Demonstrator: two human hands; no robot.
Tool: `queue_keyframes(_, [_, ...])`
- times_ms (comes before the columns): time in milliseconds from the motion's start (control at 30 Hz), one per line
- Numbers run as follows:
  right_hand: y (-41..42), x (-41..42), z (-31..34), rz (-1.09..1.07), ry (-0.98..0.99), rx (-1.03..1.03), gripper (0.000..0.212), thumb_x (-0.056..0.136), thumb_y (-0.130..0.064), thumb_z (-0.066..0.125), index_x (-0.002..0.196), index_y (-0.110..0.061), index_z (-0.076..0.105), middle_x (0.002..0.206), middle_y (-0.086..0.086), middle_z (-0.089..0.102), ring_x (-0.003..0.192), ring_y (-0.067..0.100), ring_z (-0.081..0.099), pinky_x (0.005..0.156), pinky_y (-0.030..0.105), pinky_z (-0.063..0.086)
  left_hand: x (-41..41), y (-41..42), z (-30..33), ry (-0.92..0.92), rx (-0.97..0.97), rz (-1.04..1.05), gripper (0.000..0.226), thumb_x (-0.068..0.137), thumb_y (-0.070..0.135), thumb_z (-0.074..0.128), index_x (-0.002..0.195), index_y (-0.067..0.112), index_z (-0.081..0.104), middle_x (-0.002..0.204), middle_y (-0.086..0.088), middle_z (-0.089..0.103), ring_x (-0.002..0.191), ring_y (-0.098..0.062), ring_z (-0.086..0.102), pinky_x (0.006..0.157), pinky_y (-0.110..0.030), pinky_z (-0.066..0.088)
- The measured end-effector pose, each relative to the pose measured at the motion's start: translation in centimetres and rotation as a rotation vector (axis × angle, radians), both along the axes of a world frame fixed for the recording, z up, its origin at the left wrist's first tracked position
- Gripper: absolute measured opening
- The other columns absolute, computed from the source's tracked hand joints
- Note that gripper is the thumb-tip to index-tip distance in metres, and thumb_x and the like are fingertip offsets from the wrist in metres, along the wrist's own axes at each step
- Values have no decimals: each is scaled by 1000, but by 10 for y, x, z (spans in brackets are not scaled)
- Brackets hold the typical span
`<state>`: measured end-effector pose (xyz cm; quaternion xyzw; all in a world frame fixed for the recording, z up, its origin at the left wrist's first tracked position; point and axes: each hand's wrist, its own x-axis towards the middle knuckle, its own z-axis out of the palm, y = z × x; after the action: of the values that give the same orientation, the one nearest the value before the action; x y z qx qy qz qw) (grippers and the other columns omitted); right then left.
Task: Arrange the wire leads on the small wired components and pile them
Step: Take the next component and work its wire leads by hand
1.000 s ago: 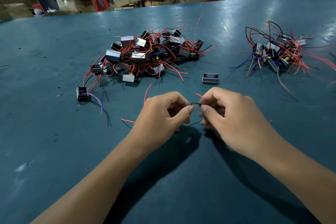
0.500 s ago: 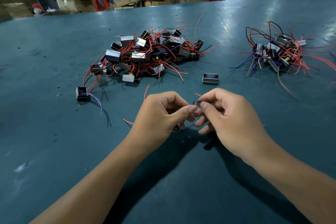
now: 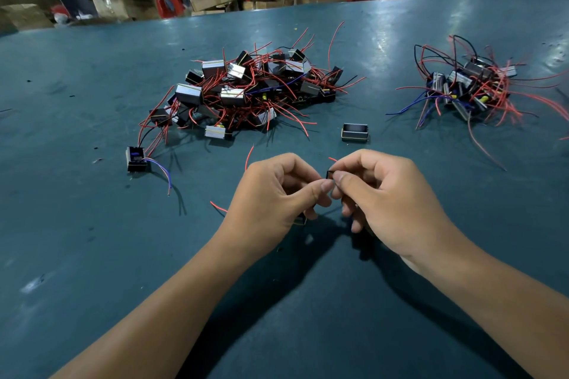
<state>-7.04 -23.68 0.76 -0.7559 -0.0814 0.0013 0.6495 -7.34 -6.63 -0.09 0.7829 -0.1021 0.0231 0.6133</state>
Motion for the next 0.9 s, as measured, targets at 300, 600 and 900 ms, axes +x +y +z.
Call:
queue_keyframes(300, [0, 1, 2, -11, 47, 35, 15, 90, -10, 65, 78, -16, 71, 57, -3, 63, 47, 10, 51, 37, 22, 37, 0, -1, -1, 21, -21, -20, 18, 86, 19, 77, 84, 14, 60, 73, -6, 76, 53, -15, 64, 55, -33, 54])
queue_keyframes(600, [-2, 1, 6, 10, 101, 56, 13, 88, -9, 67, 75, -13, 70, 51, -3, 55, 42, 10, 42, 34, 22, 32, 0, -3, -2, 26, -11, -28, 21, 84, 20, 78, 82, 15, 58, 67, -5, 73, 49, -14, 59, 48, -26, 51])
queue_keyframes(900, [-2, 0, 3, 55, 6, -31, 16, 92, -10, 64, 77, -15, 67, 49, -9, 50, 51, 16, 37, 45, 27, 29, -4, 4, 6, 30, 14, -95, 17, 90, 11, 74, 94, 9, 58, 70, -8, 73, 60, -20, 68, 61, -39, 58])
